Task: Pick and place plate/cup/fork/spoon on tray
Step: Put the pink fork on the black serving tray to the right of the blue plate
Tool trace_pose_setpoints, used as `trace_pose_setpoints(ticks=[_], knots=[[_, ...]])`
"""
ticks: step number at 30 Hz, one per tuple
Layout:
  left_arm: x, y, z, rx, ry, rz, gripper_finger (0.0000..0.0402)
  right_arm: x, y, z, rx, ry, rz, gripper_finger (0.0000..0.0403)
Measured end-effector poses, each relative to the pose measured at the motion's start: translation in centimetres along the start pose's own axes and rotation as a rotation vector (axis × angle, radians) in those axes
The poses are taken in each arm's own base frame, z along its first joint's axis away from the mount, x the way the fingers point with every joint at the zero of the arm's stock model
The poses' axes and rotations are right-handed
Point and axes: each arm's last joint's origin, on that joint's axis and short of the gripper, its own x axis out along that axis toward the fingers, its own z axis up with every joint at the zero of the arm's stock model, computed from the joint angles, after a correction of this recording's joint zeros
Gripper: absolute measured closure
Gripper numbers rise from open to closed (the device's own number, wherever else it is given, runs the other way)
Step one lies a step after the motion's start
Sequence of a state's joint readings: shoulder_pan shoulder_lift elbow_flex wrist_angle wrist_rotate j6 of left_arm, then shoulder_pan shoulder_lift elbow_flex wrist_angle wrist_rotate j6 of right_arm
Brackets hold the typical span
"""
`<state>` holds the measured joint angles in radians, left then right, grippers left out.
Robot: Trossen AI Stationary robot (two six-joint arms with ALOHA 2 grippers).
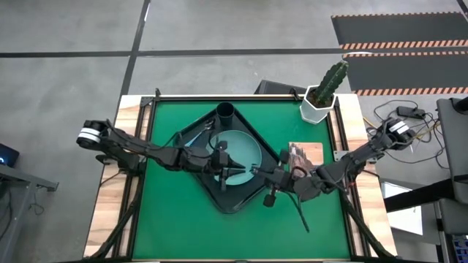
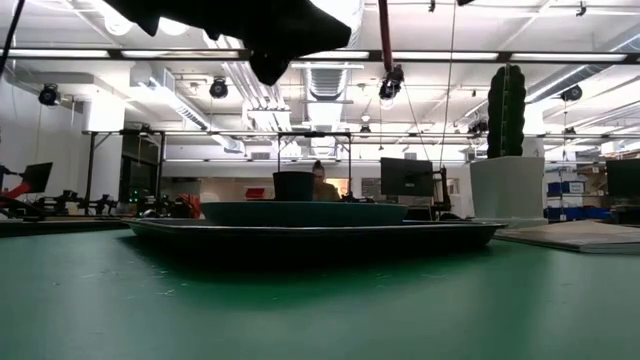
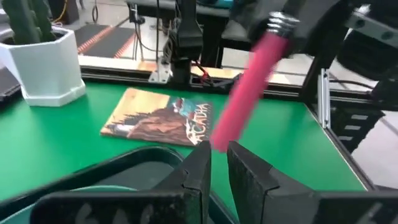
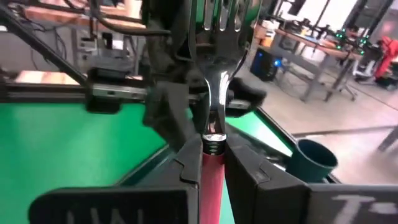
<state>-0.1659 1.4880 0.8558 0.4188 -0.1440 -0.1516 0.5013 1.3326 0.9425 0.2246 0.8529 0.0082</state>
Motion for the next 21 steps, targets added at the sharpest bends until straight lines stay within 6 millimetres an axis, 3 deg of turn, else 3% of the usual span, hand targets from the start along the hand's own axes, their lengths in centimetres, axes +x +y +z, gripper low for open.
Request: trace_pose_setpoints(ticks=[7,12,21], knots=[[0.5,-1.1,-0.7,0.007,-0.003,-0.013,0.0365,-0.7,-3.1,-1.6,0.075,0.009,-0.053,0.0374],[1.1,-0.9,-0.7,0.051,-0.056,0.040,0.0365,-2.0,-4.9,-3.8,0.241,-0.101,-0.050,0.0374],[3.1,-1.1,-1.8,0.132,-0.171,0.058,0.0365,-2.6,-5.6,-8.2,0.457,-0.270,-0.043,0.0374]])
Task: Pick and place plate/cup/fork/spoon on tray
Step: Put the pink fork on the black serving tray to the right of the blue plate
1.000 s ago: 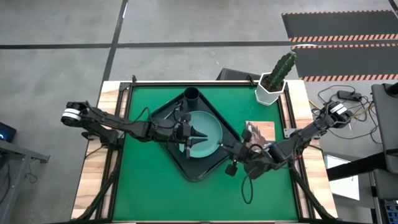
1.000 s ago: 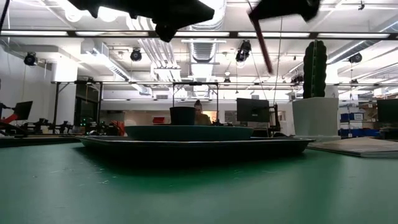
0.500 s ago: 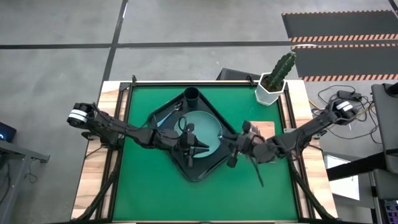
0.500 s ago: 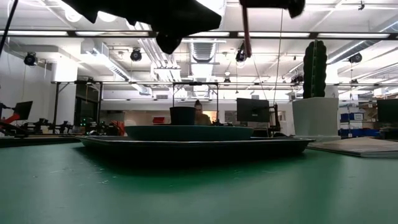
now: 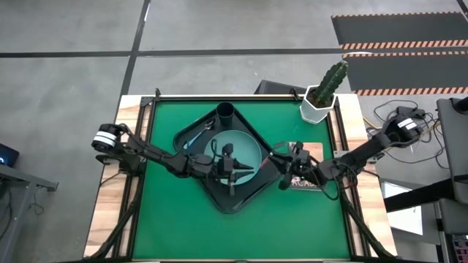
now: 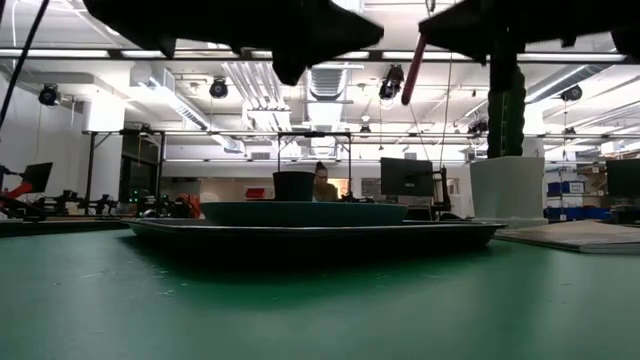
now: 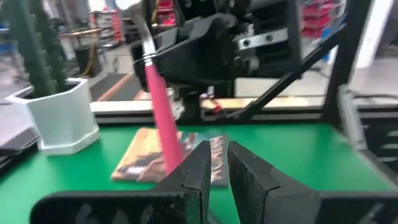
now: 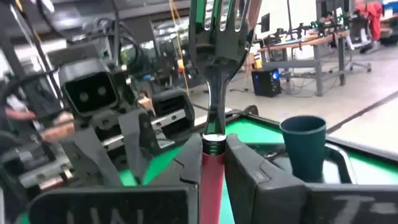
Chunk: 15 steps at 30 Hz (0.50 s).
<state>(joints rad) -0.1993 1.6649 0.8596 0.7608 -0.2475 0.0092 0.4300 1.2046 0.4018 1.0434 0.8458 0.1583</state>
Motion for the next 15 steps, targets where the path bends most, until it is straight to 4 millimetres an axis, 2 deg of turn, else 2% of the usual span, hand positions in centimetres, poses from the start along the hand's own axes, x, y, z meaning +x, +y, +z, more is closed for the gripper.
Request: trace_pose_setpoints(ticks=[6,15], knots=[[0.7,0.1,-1.3,0.052,0.030,0.072,0.0349,0.1,-0.5,-2.6,0.035,0.000,-0.046,0.0374],[1.1,0.3,-2.1,0.065,0.053,0.158,0.0239,1.4,0.6,-4.3,0.035,-0.034,-0.052,0.0374]])
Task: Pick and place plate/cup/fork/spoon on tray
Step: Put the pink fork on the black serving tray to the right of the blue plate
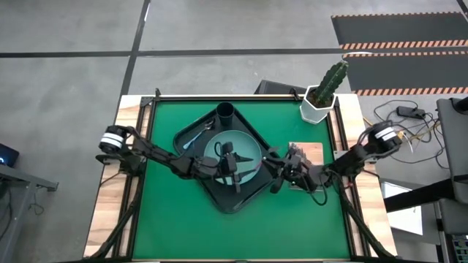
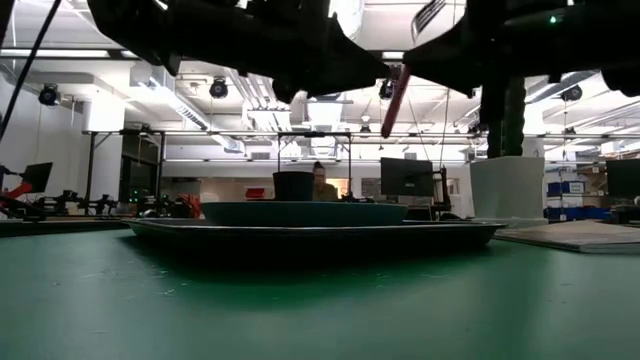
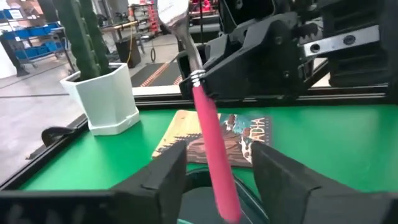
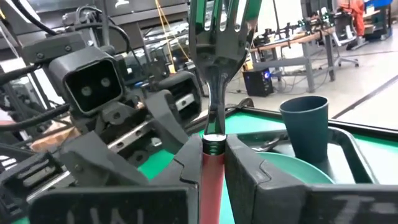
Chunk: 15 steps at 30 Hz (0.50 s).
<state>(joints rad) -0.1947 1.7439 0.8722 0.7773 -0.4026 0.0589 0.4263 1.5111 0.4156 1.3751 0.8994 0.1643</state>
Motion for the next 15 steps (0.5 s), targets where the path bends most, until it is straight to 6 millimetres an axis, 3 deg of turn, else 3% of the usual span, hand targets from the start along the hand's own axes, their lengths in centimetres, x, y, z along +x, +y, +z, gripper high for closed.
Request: trace_pose_setpoints(ticks=[6,15], knots=[[0.4,-0.2,-0.5,0.007,0.017,0.002,0.0201,1.1,1.3,-0.4,-0.037,-0.011,-0.002,0.0374],[0.4,0.1,-0.5,0.004,0.017,0.054,0.0209,1.7,2.2,0.3,-0.043,-0.035,0.002,0.0374]])
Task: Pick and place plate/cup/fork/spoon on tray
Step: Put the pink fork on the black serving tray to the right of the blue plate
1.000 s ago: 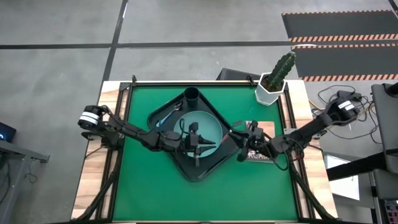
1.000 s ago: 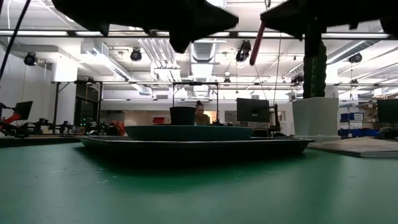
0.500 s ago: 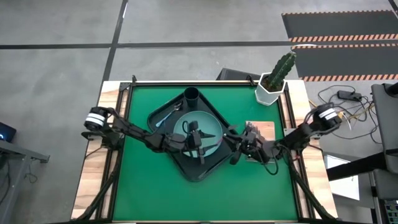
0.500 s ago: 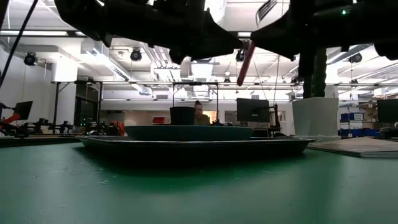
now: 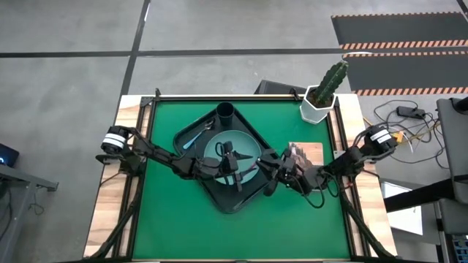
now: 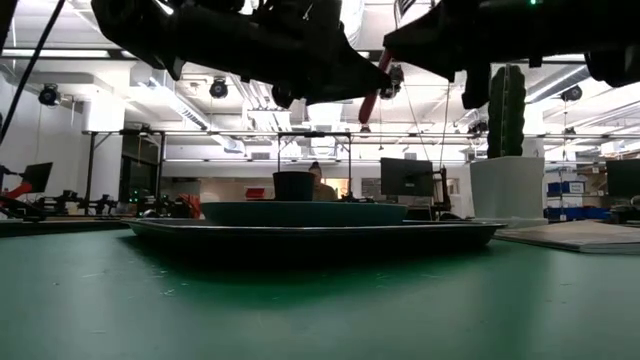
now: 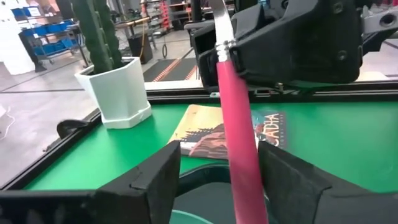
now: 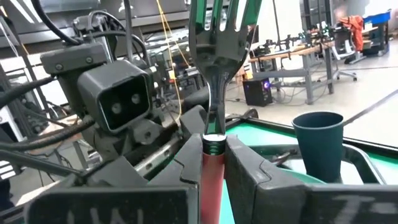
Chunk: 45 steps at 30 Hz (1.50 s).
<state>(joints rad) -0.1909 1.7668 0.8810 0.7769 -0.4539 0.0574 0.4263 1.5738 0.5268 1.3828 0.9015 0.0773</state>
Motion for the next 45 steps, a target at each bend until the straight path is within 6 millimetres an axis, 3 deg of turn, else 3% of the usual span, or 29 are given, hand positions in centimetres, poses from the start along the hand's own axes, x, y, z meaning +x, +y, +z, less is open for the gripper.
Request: trace_pose_setpoints(ticks=[5,12,17,23,31,37,45], knots=[[0.0,0.1,0.0,-0.002,0.000,0.015,0.0261,0.6,0.4,0.2,-0.001,-0.012,0.004,0.0374],[0.0,0.1,-0.2,-0.002,0.009,0.028,0.0376,1.5,0.8,-0.5,-0.022,-0.012,-0.024,0.0374],[0.0,0.1,-0.2,-0.039,0.018,0.021,0.0385,1.4,0.7,-0.5,-0.019,-0.012,-0.042,0.0358],[-0.3,0.2,0.2,-0.063,0.031,-0.004,0.0387,0.8,0.5,0.1,-0.021,-0.009,-0.041,0.0290],[-2.7,1.1,1.5,-0.165,0.235,-0.099,0.0388,-0.8,0.8,1.4,-0.156,0.121,-0.001,0.0227],[-5.0,1.7,2.3,-0.279,0.403,-0.223,0.0388,-2.8,-0.1,2.8,-0.344,0.337,0.099,0.0220],[-5.7,1.4,2.3,-0.377,0.504,-0.363,0.0388,-3.8,-1.8,5.8,-0.293,0.490,0.372,0.0225]])
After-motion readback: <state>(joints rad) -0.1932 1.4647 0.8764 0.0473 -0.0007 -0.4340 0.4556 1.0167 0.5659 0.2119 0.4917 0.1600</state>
